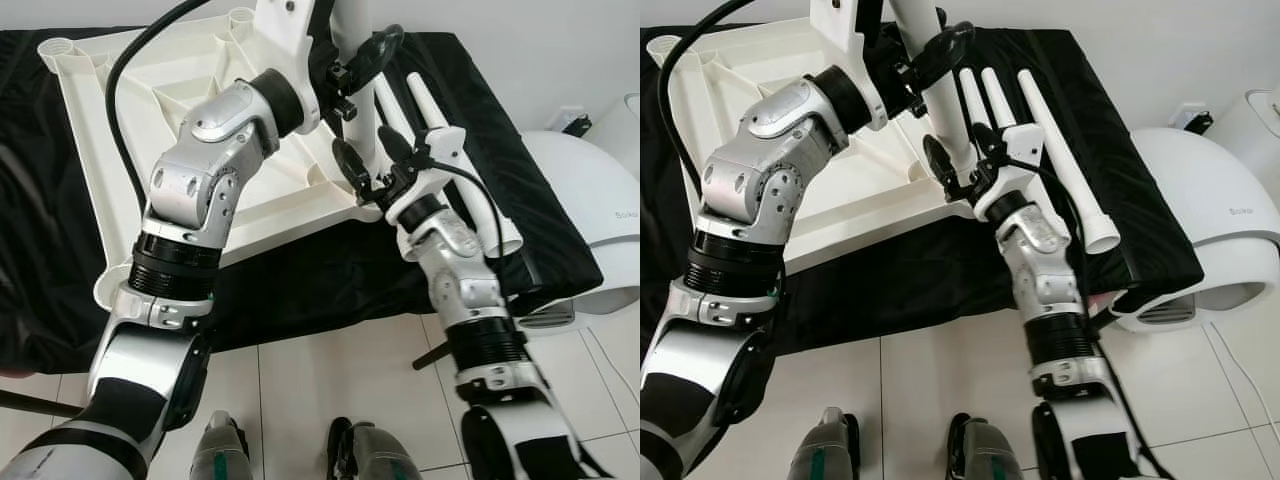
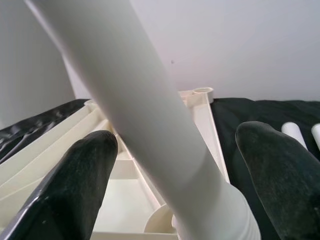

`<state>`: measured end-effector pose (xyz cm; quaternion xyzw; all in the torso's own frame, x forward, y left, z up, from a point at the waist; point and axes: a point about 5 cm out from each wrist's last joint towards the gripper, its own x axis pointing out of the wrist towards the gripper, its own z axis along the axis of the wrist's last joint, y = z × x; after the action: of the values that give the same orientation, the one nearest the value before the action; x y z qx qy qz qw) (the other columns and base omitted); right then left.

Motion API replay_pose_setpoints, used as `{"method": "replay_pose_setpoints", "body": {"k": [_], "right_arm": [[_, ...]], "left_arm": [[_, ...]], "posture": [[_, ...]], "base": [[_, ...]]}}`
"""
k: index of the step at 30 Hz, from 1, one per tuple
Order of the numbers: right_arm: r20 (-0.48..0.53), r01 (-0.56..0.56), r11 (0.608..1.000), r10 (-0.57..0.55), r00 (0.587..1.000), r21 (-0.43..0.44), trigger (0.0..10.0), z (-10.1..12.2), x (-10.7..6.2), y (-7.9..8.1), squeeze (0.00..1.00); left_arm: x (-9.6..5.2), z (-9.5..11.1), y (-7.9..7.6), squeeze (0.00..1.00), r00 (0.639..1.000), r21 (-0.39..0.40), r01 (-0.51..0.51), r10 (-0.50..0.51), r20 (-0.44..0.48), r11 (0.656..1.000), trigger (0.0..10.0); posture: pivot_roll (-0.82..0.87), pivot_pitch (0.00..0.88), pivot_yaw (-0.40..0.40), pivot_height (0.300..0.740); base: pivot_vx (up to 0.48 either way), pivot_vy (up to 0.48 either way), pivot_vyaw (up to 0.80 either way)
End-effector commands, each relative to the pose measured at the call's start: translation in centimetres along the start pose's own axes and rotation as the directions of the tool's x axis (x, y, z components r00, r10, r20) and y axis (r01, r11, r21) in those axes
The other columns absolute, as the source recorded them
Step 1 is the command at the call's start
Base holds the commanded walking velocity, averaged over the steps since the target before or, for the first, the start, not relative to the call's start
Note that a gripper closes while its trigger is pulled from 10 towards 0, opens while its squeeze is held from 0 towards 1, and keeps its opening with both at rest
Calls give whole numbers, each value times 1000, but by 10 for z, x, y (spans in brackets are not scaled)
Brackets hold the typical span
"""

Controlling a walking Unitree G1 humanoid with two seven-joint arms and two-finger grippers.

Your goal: Building children table

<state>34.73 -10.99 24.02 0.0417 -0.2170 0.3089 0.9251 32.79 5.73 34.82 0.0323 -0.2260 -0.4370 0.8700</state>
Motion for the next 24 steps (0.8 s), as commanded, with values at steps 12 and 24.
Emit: {"method": "replay_pose_setpoints", "body": {"k": [12, 24], "right_arm": [[-134, -255, 964, 244, 961, -74, 10000, 6, -17, -15, 0], [-211, -408, 909, 384, 899, -83, 10000, 6, -14, -21, 0]], "left_arm": [[-11, -2, 3, 0, 990, -78, 93, -100, -97, 993, 10000], [-9, 12, 3, 0, 973, -97, 174, -186, -133, 980, 10000]], "posture": [[72, 125, -67, 740], [98, 147, -60, 740]], "base": [[0, 0, 0], [0, 0, 0]]}}
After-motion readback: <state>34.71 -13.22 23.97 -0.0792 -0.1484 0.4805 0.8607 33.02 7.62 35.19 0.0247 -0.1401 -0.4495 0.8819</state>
